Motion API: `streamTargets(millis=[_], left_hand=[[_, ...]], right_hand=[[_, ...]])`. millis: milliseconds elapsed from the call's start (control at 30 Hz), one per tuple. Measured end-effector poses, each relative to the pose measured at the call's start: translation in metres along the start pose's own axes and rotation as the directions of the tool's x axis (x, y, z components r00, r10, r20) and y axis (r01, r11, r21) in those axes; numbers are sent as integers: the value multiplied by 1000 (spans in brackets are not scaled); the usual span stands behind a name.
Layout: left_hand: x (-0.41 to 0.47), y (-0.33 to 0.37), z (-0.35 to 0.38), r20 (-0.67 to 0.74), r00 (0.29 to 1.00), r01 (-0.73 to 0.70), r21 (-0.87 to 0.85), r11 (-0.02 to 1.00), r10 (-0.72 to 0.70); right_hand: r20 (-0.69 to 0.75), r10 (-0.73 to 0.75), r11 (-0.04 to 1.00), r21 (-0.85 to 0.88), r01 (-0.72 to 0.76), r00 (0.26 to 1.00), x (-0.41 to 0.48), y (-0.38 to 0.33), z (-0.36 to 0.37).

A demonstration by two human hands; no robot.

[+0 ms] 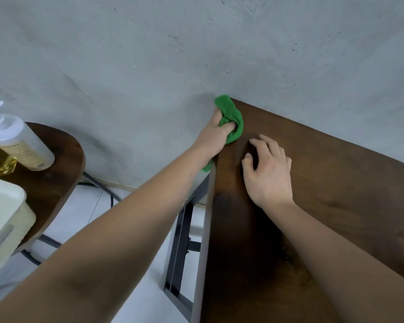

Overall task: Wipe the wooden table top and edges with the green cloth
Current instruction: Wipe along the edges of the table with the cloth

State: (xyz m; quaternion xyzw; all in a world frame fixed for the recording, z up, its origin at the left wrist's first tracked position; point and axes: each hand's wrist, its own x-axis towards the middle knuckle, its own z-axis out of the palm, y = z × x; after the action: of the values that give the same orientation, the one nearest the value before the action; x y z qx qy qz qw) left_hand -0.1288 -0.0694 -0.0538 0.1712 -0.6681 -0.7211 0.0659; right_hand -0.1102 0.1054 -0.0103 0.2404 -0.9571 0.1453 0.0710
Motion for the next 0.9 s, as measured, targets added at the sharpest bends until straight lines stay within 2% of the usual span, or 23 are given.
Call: streamTargets(millis=[300, 533, 800, 900], left_hand=[[-135, -18, 12, -11, 999, 35, -58, 998, -35], [-248, -30, 23, -5, 996, 92, -45, 995, -92], [-382, -51, 37, -32, 978, 192, -230, 954, -205], [-424, -63, 43, -30, 977, 193, -297, 935, -211]], right_hand=[[-85, -39, 997, -70, 33, 996, -11, -4, -3], [109, 0, 993, -119, 13, 994, -58, -8, -19], [141, -171, 980, -75, 183, 975, -161, 5, -41], [148, -171, 984, -34, 177, 974, -177, 5, -39]])
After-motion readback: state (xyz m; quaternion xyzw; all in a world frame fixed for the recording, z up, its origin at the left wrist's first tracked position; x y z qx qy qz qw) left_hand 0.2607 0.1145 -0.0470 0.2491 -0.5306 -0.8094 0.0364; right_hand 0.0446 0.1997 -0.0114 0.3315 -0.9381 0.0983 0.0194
